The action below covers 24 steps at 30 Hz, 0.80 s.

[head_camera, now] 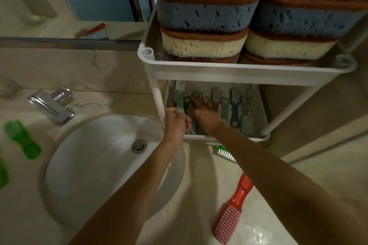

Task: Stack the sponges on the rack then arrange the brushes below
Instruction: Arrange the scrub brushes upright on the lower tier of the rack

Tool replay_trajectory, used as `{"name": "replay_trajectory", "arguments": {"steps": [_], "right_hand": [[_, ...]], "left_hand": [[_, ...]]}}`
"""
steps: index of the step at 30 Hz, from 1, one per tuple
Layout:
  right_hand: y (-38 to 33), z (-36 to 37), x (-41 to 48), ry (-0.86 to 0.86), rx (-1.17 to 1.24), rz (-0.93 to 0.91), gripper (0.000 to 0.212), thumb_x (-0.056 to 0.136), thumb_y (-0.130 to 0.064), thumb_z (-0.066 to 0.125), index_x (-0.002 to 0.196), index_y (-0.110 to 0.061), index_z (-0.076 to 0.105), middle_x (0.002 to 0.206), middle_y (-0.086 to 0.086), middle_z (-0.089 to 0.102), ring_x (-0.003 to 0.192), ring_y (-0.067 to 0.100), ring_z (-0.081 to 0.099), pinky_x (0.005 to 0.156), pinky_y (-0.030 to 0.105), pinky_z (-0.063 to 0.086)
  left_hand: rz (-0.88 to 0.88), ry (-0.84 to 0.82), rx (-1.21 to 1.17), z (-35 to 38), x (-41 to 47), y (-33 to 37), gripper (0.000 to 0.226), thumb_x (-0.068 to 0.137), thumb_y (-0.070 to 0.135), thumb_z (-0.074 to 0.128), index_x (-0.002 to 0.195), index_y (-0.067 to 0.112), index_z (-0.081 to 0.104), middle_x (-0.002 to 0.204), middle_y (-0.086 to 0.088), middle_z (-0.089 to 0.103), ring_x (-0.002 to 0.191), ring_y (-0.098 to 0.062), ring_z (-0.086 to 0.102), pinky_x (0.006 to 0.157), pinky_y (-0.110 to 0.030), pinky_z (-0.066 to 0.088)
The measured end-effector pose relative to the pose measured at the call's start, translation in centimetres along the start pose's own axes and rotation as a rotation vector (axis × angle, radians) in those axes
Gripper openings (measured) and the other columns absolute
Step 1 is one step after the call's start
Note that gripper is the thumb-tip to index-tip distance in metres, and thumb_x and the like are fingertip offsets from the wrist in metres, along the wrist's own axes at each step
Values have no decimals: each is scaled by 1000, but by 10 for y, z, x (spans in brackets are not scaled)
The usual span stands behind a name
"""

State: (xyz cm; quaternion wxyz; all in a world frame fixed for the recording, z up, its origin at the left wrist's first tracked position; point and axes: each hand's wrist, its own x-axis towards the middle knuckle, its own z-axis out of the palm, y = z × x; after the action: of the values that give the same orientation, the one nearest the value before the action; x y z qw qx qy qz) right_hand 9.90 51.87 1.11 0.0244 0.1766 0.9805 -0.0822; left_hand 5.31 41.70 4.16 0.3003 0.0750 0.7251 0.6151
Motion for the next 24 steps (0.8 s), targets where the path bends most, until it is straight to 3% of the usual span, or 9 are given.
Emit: {"name": "replay_trajectory", "arguments": {"steps": [3,7,10,14,16,18,21,24], "right_hand": [[3,0,1,15,30,-33,36,96,-10,43,130,-15,55,154,6,26,138,31,32,114,36,32],[7,2,1,22,175,-56,46,84,7,46,124,-11,61,143,10,47,131,29,44,107,35,39],[7,3,-4,172,356,-41,47,77,16,49,117,-3,65,129,18,59,120,34,56,103,38,45],[12,-8,-11,377,669,332,41,79,13,46,111,-1,67,119,18,65,105,30,62,89,27,46],[16,-15,-14,367,854,484,32,83,7,48,106,-3,69,112,15,68,85,18,62,73,19,45],[17,-21,-16,305,1026,545,22,87,-3,54,101,-4,71,104,12,70,78,9,58,68,15,43],[19,-27,-21,246,1321,640,19,89,-19,60,74,-12,69,64,-9,70,54,-5,58,57,14,42],[23,-25,-25,227,1487,670,28,90,-13,59,63,-16,57,37,-14,57,35,-6,51,38,9,37]], "left_hand": [[-15,2,10,0,1,0,31,101,7,28,74,21,35,60,-4,45,49,-12,40,38,-14,34],[-29,11,23,0,1,0,31,101,7,29,74,21,34,60,-3,46,41,-7,44,35,-11,33],[-38,-1,28,-1,1,1,30,101,9,29,74,20,34,61,-4,45,49,-13,41,34,-11,32],[-38,-36,59,1,0,4,26,102,12,30,78,16,38,62,-4,45,46,-10,40,32,-11,31],[-41,-74,94,5,-1,4,16,102,14,31,89,10,40,61,-3,46,44,-10,39,31,-11,30],[-54,-131,123,11,-4,4,11,102,15,30,97,9,37,61,-3,47,44,-11,38,31,-12,29],[-86,-218,158,20,-8,5,17,102,18,31,86,16,37,62,-4,47,42,-9,36,30,-12,25],[-109,-286,189,25,-10,6,17,101,18,36,85,14,39,62,-5,50,35,-6,37,30,-12,24]]}}
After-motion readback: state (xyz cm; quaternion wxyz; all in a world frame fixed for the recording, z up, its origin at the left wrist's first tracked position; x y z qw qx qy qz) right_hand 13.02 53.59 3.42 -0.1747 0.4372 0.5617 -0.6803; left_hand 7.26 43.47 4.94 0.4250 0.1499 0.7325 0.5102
